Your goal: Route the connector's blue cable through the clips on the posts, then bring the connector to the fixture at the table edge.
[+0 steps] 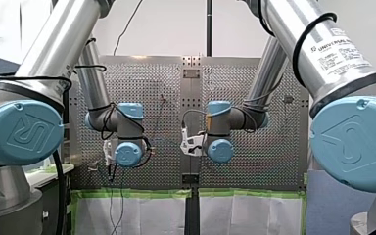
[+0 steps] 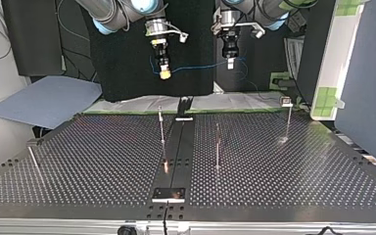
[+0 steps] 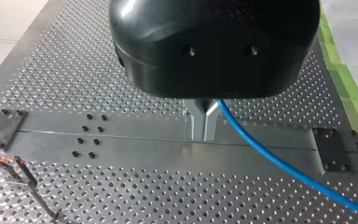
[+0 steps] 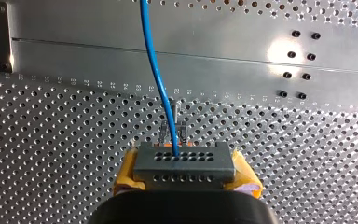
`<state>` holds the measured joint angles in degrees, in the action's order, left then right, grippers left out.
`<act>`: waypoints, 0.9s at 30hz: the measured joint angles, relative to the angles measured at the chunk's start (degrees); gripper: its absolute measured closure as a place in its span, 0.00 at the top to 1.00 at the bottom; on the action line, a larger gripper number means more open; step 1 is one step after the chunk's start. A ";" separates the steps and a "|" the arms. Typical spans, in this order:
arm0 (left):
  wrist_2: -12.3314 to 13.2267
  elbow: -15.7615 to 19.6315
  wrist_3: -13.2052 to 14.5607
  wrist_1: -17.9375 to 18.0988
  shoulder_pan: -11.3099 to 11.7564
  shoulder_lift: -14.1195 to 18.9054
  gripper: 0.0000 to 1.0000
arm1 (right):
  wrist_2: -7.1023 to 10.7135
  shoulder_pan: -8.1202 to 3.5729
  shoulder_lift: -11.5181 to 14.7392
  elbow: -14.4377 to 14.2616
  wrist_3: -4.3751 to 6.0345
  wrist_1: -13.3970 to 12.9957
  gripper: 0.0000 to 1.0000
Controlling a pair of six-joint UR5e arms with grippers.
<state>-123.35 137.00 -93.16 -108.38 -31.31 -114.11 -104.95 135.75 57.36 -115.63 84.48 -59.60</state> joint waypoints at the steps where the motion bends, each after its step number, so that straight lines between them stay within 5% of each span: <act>1: 0.00 0.00 0.02 0.00 0.00 0.00 0.00 | 0.00 0.00 0.00 0.00 0.00 0.00 0.00; 27: -0.04 -0.92 0.23 -3.01 0.50 -2.59 0.00 | -0.07 -0.08 -0.07 -0.02 -0.09 -0.02 0.00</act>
<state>-123.39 136.08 -92.93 -111.39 -30.81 -116.70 -105.03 135.67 57.29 -115.65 84.39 -59.61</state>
